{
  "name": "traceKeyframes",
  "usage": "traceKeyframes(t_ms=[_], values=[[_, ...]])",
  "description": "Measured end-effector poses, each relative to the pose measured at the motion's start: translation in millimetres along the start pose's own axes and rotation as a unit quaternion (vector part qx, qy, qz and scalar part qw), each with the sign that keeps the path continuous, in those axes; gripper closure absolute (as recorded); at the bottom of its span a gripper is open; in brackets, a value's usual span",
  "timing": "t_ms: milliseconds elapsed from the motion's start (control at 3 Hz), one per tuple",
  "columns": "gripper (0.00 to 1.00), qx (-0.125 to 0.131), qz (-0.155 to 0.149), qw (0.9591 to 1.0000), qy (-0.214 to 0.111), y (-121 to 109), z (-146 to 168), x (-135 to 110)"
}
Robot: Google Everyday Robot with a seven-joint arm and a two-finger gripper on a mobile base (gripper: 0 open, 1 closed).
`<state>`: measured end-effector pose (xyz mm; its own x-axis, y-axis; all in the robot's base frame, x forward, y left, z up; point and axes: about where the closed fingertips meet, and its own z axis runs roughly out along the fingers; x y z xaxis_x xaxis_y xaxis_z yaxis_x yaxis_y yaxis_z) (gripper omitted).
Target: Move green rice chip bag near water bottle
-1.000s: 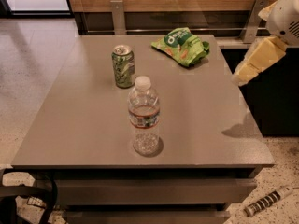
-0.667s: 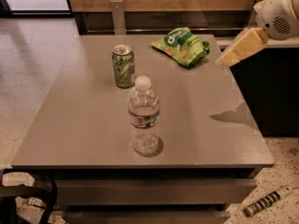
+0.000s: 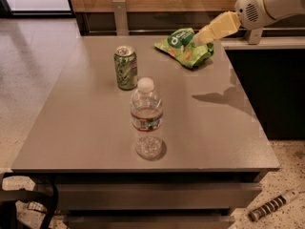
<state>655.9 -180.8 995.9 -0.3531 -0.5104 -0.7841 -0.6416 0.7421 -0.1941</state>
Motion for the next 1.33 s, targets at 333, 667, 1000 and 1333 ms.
traceKeyframes(t_ms=[333, 667, 1000, 1333], values=[[0.0, -0.01, 0.003, 0.9999, 0.0, 0.3, 7.6, -0.5], [0.0, -0.018, 0.024, 0.9995, -0.009, -10.1, 38.2, 2.3], [0.0, -0.02, 0.048, 0.9985, -0.016, -28.5, 82.0, 8.2], [0.0, -0.02, 0.067, 0.9973, -0.025, -44.3, 121.4, 13.6]])
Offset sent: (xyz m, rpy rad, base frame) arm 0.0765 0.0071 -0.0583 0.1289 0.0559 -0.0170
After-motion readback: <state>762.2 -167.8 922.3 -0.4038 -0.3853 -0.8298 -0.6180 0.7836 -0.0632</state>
